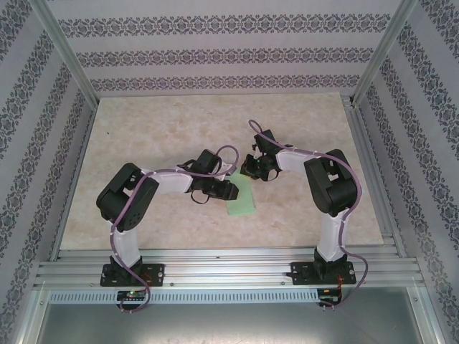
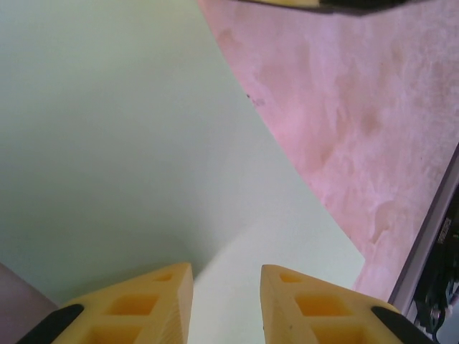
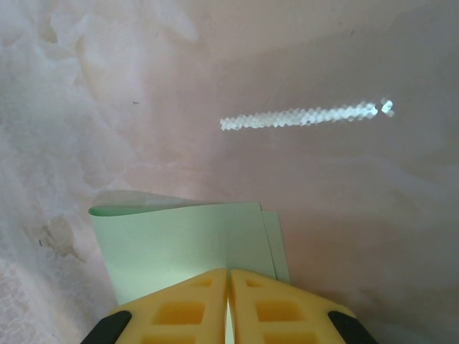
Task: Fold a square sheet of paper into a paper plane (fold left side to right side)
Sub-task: Hold the square sheet of paper at the center of the table, then first fold the square sheet of paper in half at the center of the table.
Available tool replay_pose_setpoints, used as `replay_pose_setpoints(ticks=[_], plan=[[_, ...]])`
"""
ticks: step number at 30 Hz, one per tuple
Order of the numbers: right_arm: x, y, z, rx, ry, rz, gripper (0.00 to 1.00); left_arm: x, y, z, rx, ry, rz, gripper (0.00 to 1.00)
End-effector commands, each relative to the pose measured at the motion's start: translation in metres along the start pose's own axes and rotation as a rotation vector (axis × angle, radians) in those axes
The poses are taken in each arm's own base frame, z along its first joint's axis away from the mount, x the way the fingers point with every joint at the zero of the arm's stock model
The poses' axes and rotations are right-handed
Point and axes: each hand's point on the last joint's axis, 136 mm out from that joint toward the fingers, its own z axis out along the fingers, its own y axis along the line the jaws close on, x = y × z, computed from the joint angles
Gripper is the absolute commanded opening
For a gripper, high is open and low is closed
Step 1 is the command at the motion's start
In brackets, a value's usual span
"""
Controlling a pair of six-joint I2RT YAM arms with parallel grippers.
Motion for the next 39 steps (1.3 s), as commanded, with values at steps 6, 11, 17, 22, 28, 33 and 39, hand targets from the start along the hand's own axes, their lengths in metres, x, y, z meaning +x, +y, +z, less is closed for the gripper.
replay_pose_setpoints(ticks=[6, 11, 17, 22, 28, 33, 39], plan=[[0.009, -0.027, 0.008, 0.128, 0.023, 0.006, 0.10, 0.021, -0.011, -0.001, 0.044, 0.023, 0.083, 0.32], [0.008, -0.029, 0.006, 0.144, 0.023, -0.001, 0.11, 0.035, -0.011, 0.001, 0.049, 0.059, 0.090, 0.32], [0.010, -0.031, 0.008, 0.152, 0.029, 0.000, 0.10, 0.056, -0.019, 0.002, 0.063, 0.111, 0.132, 0.32], [0.011, -0.030, 0.009, 0.154, 0.032, -0.001, 0.11, 0.071, -0.024, 0.004, 0.068, 0.155, 0.156, 0.32], [0.012, -0.031, 0.009, 0.155, 0.035, 0.000, 0.10, 0.084, -0.031, 0.011, 0.067, 0.205, 0.192, 0.32], [0.011, -0.030, 0.008, 0.154, 0.032, -0.002, 0.10, 0.100, -0.031, 0.015, 0.057, 0.248, 0.196, 0.32], [0.012, -0.029, 0.008, 0.154, 0.035, -0.005, 0.10, 0.113, -0.031, 0.013, 0.067, 0.258, 0.186, 0.32]])
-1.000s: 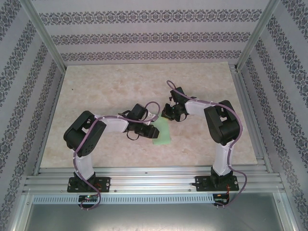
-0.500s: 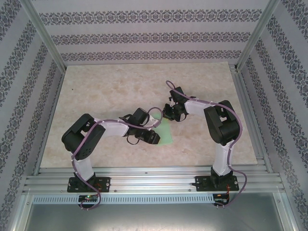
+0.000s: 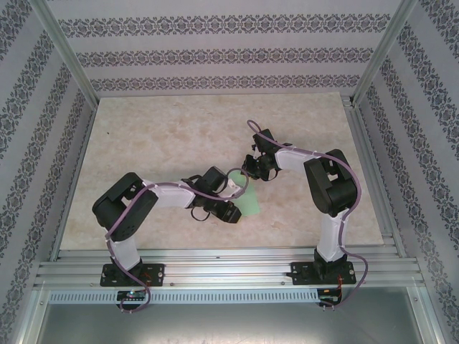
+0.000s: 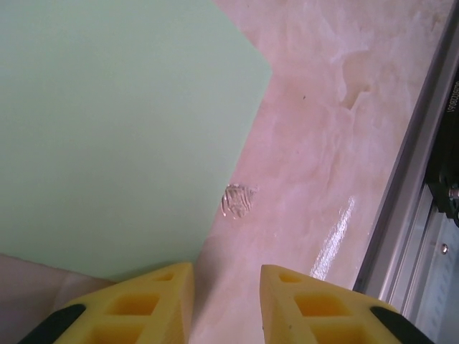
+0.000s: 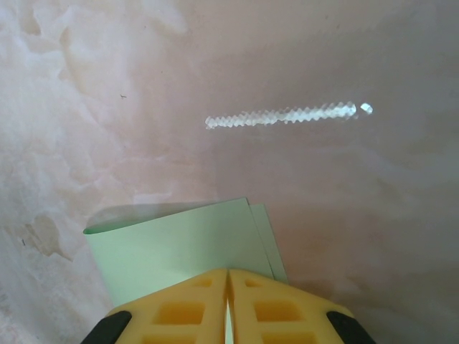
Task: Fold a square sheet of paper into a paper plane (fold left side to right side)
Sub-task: First fold the square sheet of paper in half at the center of the table.
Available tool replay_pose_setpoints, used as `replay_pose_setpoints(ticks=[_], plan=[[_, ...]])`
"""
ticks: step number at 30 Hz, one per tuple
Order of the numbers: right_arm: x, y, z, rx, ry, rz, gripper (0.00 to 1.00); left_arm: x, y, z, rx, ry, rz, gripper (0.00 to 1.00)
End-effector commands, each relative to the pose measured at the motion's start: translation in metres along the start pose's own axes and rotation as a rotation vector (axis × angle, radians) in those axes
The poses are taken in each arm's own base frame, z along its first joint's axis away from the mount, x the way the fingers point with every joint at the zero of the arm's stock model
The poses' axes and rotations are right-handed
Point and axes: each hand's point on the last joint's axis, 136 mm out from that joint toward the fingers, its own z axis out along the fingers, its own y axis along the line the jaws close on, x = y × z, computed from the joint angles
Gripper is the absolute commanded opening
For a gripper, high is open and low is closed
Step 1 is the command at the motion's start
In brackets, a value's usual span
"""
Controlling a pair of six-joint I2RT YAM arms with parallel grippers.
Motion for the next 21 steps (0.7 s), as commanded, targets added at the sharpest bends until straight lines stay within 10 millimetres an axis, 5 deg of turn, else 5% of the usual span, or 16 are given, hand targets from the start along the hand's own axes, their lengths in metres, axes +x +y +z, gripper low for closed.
replay_pose_setpoints(ticks=[1, 5, 11, 15, 21], plan=[[0.010, -0.026, 0.011, 0.109, 0.028, 0.009, 0.10, 0.035, -0.010, 0.003, 0.029, 0.091, -0.029, 0.32], [0.011, -0.024, 0.010, 0.102, 0.031, 0.006, 0.10, 0.012, -0.026, -0.014, 0.042, 0.017, 0.005, 0.32], [0.010, -0.021, 0.009, 0.097, 0.029, 0.002, 0.11, -0.050, -0.037, -0.054, 0.055, -0.173, 0.007, 0.32], [0.010, -0.020, 0.010, 0.094, 0.030, -0.004, 0.11, -0.081, -0.005, -0.071, -0.032, -0.269, -0.073, 0.29], [0.011, -0.019, 0.010, 0.094, 0.034, -0.005, 0.11, -0.097, 0.039, -0.055, -0.102, -0.271, -0.155, 0.27]])
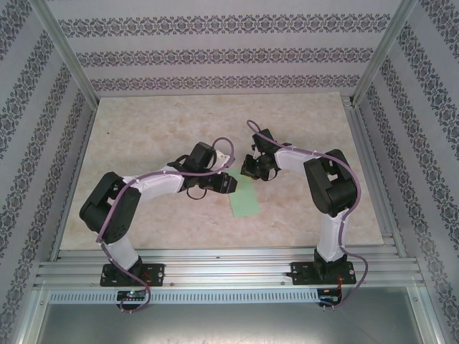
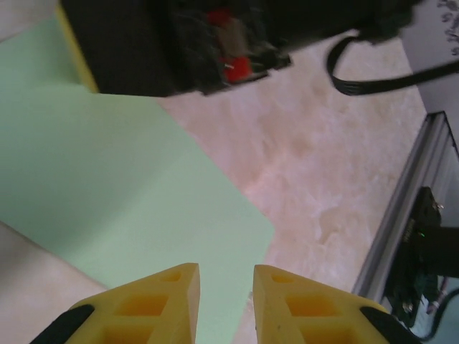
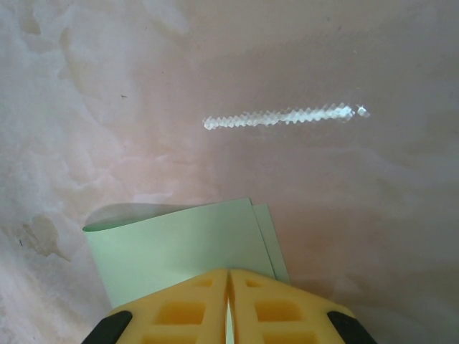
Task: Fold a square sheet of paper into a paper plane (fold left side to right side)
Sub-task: First fold the square sheet of paper in half at the center of the table.
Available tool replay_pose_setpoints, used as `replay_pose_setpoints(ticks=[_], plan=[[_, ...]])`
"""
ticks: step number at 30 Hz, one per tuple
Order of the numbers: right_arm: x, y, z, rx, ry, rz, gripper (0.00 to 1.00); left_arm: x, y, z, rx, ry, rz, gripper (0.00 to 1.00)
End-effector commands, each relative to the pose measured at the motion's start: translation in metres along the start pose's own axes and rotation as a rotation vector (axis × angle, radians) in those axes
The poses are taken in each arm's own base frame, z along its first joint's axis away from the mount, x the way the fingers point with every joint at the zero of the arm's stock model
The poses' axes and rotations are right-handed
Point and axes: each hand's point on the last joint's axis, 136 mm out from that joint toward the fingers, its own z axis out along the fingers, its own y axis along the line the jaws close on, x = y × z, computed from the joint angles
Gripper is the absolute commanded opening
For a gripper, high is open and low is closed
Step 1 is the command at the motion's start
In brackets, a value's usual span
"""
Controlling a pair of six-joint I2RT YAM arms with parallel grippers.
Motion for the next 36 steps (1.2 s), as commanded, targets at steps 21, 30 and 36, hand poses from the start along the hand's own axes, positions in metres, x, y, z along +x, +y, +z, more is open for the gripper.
replay_pose_setpoints(ticks=[21, 30, 36], plan=[[0.012, -0.023, 0.011, 0.101, 0.042, 0.002, 0.11, 0.080, 0.014, 0.043, -0.001, 0.249, 0.042, 0.27], [0.005, -0.003, 0.004, 0.023, 0.013, -0.024, 0.13, 0.096, -0.029, 0.029, 0.125, 0.251, 0.120, 0.29], [-0.017, 0.033, -0.042, -0.041, -0.091, -0.121, 0.30, 0.058, -0.038, 0.002, 0.119, 0.097, 0.090, 0.29]])
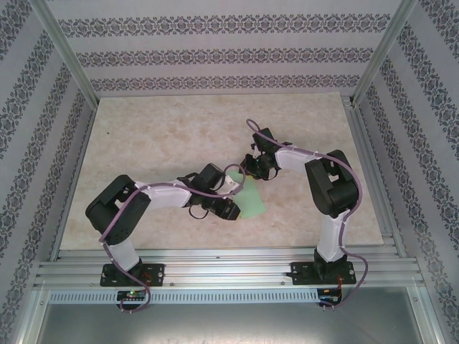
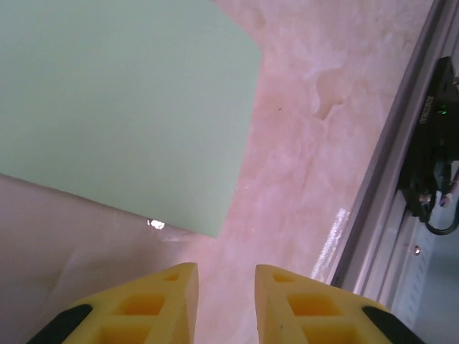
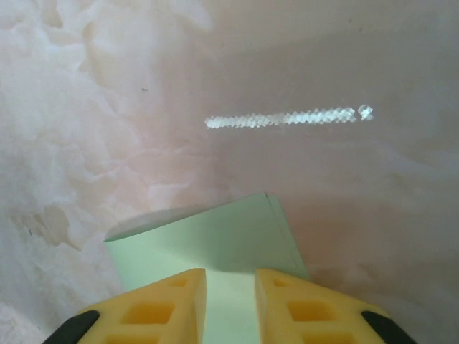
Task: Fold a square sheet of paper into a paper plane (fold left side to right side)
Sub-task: First fold the square sheet of paper in half at the center of the table, then fold the triangle a second time at the center of the table.
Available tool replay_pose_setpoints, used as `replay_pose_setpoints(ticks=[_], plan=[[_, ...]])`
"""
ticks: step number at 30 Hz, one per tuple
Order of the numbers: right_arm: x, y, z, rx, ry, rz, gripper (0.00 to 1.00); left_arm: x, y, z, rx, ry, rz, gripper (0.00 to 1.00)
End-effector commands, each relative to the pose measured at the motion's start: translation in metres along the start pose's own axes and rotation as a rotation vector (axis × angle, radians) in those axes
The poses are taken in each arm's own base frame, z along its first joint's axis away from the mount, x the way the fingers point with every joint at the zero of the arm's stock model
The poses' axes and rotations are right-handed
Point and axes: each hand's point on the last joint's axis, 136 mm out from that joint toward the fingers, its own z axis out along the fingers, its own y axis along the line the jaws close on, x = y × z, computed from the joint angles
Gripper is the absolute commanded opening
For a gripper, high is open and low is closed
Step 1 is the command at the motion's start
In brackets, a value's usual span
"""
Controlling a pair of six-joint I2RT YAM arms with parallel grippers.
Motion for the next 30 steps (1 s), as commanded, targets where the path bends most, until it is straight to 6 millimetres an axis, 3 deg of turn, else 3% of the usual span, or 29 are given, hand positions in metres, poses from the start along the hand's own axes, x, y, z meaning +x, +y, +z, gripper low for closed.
replay_pose_setpoints(ticks=[1, 4, 9, 13, 18, 24, 30], plan=[[-0.019, 0.028, -0.043, -0.023, -0.103, -0.104, 0.35, -0.033, -0.009, -0.030, 0.016, -0.148, -0.012, 0.29], [-0.013, 0.021, -0.065, 0.001, -0.117, -0.144, 0.45, -0.049, 0.008, -0.050, -0.063, -0.244, -0.079, 0.30], [0.028, -0.008, -0.084, 0.016, -0.065, -0.174, 0.58, -0.062, 0.042, -0.061, -0.124, -0.333, -0.271, 0.32], [0.065, -0.026, -0.081, -0.004, 0.010, -0.154, 0.60, -0.065, 0.055, -0.045, -0.099, -0.320, -0.382, 0.32], [0.093, -0.039, -0.072, -0.025, 0.085, -0.133, 0.59, -0.065, 0.068, -0.033, -0.107, -0.321, -0.449, 0.32], [0.111, -0.046, -0.063, -0.036, 0.151, -0.089, 0.55, -0.062, 0.073, -0.029, -0.115, -0.306, -0.465, 0.32], [0.117, -0.048, -0.053, -0.047, 0.183, -0.066, 0.54, -0.059, 0.076, -0.025, -0.122, -0.284, -0.469, 0.31]])
